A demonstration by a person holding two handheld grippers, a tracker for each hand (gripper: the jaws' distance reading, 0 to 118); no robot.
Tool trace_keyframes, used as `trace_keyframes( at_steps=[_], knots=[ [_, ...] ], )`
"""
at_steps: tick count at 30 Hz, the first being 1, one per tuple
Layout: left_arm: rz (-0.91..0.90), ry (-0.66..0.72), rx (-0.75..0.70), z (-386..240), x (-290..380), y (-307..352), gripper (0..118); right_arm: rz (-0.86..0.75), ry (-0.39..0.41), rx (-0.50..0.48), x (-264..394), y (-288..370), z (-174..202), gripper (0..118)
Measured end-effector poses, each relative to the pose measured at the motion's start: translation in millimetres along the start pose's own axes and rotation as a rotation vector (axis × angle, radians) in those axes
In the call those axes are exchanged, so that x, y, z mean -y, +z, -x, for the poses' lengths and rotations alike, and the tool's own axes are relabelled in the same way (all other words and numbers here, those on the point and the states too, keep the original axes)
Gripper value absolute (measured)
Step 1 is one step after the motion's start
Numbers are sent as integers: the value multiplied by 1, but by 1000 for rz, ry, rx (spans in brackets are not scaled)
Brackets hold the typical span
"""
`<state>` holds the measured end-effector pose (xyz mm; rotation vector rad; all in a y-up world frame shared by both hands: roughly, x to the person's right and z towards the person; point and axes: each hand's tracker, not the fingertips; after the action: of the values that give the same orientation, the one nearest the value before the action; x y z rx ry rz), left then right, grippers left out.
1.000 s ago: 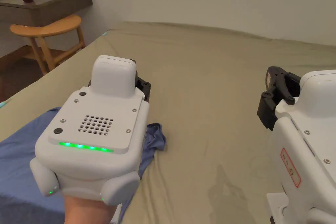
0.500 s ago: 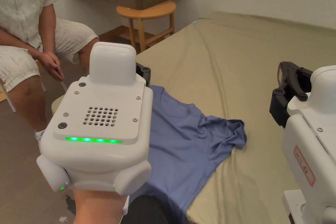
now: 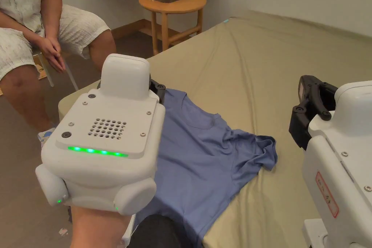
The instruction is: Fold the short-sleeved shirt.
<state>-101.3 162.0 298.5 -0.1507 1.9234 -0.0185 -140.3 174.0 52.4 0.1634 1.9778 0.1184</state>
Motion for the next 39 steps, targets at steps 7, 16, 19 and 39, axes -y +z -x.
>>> trace_keyframes(
  at_steps=[7,16,19,39],
  knots=[
    [343,28,125,-5,58,-79,0,57,-1,21,11,-8,-11,0],
    [820,-6,243,-25,201,-217,0,165,30,69,41,-24,-27,0],
    [863,-91,225,-30,227,-243,9,196,31,84,50,-31,-32,0],
    [954,3,254,-27,250,-282,108,260,7,96,67,-48,-33,0]
  ],
)
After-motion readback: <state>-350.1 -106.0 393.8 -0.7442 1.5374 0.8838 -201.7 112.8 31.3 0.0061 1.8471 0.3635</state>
